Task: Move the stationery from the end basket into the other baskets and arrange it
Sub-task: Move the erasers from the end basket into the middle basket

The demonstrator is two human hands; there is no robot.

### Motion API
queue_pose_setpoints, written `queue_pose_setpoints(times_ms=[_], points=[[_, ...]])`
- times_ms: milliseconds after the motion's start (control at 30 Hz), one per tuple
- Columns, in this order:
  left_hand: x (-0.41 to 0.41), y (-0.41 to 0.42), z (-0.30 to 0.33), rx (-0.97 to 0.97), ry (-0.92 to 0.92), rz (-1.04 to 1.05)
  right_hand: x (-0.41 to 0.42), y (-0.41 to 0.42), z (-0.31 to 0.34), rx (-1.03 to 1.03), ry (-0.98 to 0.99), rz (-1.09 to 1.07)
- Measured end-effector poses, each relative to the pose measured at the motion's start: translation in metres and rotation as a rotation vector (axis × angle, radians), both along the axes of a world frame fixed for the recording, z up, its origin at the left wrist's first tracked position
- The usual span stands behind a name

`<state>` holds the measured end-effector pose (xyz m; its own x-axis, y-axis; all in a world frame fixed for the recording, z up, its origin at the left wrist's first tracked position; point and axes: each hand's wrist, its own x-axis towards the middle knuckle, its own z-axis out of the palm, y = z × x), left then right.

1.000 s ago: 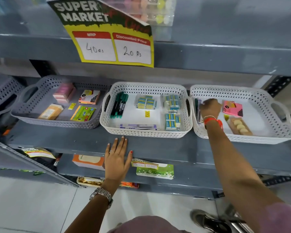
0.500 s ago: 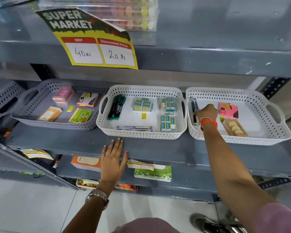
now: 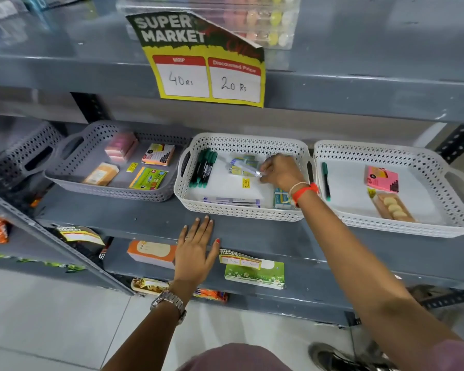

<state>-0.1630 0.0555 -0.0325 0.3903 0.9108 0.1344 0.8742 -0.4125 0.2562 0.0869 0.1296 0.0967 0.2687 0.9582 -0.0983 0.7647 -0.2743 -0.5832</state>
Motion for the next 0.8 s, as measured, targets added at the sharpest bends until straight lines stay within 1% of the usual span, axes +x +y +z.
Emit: queue_pose_setpoints(times_ms=[100,233,400,567,633,667,733,767,800], points=[[-0.002,-0.001,0.000,0.008,-0.008,-0.009,-0.020,0.002,-0.015,-0.099,-0.011,0.155],[-0.003,-0.001,-0.001,0.007,-0.027,0.000,-0.040,0.001,-0.022,-0.152,-0.049,0.287],[-0.002,0.000,-0.003,0.018,-0.049,-0.006,-0.045,0.000,-0.027,-0.209,-0.029,0.350],[-0.003,0.000,-0.005,0.007,-0.057,-0.005,-0.037,0.001,-0.026,-0.182,0.026,0.359],[-0.003,0.000,-0.006,0.007,-0.062,-0.007,-0.031,0.001,-0.022,-0.094,0.052,0.313],[-0.003,0.000,-0.006,0.009,-0.065,-0.008,-0.026,0.000,-0.017,-0.022,0.094,0.257],[-0.003,0.000,-0.007,0.012,-0.068,-0.006,-0.009,-0.001,-0.007,0.132,0.194,0.069],[-0.002,0.000,-0.008,0.012,-0.069,-0.004,0.004,-0.004,-0.002,0.217,0.190,-0.035],[-0.002,0.000,-0.009,0.009,-0.070,-0.001,0.017,-0.006,0.000,0.296,0.138,-0.133]])
